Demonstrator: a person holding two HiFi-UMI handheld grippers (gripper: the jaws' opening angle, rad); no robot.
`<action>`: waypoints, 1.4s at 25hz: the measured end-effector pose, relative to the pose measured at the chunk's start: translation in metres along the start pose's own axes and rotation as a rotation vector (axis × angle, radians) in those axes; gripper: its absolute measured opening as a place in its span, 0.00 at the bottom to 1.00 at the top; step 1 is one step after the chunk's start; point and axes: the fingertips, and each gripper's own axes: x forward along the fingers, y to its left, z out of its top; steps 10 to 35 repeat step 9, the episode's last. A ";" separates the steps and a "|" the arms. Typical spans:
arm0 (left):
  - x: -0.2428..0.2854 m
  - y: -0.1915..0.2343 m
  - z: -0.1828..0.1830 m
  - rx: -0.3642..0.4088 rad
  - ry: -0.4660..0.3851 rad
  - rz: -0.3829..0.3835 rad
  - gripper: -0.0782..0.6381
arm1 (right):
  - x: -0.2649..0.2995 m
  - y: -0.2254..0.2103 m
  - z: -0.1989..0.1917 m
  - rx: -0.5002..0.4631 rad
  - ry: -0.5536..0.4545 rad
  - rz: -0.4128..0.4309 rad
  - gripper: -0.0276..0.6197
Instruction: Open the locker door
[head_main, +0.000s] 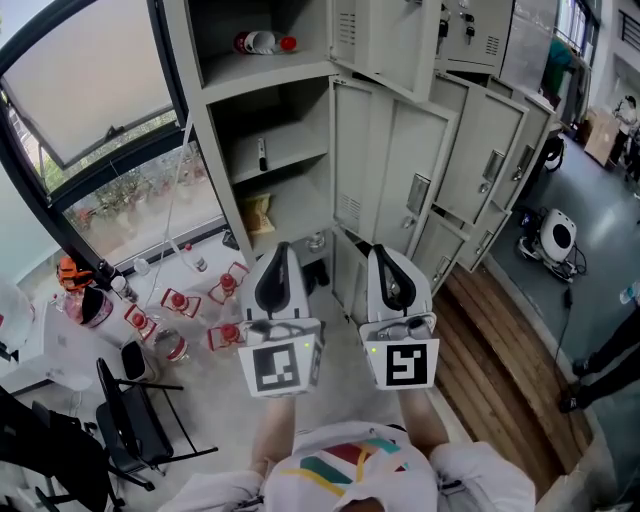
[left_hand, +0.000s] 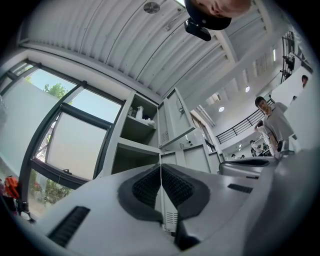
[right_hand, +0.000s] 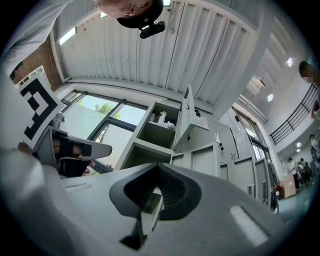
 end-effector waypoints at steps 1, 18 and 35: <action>0.000 -0.002 0.000 0.001 -0.001 -0.007 0.13 | 0.000 0.000 0.001 -0.002 -0.004 0.000 0.05; -0.001 -0.013 -0.002 0.007 0.005 -0.042 0.13 | -0.004 -0.003 -0.002 0.006 0.007 -0.006 0.05; -0.001 -0.013 -0.002 0.007 0.005 -0.042 0.13 | -0.004 -0.003 -0.002 0.006 0.007 -0.006 0.05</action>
